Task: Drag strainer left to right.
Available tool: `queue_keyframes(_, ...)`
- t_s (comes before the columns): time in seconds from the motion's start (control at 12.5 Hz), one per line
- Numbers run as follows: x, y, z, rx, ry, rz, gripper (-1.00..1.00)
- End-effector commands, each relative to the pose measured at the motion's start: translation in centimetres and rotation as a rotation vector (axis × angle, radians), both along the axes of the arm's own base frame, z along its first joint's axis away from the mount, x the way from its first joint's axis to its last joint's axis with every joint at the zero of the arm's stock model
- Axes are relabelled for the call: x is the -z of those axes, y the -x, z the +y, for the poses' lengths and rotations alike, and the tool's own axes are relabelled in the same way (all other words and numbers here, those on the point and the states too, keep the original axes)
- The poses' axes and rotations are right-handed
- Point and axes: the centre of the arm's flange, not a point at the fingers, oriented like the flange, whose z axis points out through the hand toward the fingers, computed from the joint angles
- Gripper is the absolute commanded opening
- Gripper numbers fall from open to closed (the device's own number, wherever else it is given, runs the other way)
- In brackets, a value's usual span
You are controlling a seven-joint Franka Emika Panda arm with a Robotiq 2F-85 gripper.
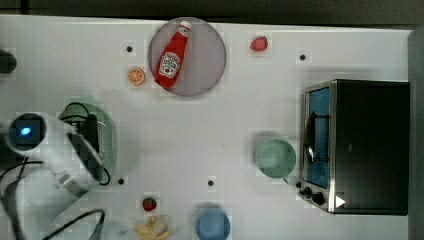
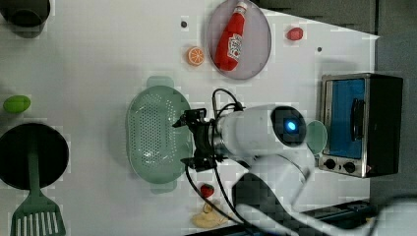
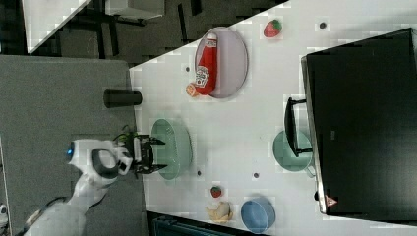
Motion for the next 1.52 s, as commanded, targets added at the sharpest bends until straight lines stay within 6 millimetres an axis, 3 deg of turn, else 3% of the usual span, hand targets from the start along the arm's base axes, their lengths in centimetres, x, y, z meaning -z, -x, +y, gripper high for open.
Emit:
queue_keyframes(0.08,1.7,-1.0,-0.5,0.109,-0.044,-0.034,1.00)
queue_keyframes(0.48,6.5,-1.5,-2.6,0.091,0.019,-0.044,1.00)
queue_keyframes(0.64,6.8,-1.5,-2.8,0.090,0.021,-0.053,1.00)
queue_keyframes(1.2,7.1,-2.1,-6.4,0.124,0.063,-0.057,1.00)
queue_keyframes(1.52,6.5,-2.0,-9.9,0.112,0.082,-0.059,1.00)
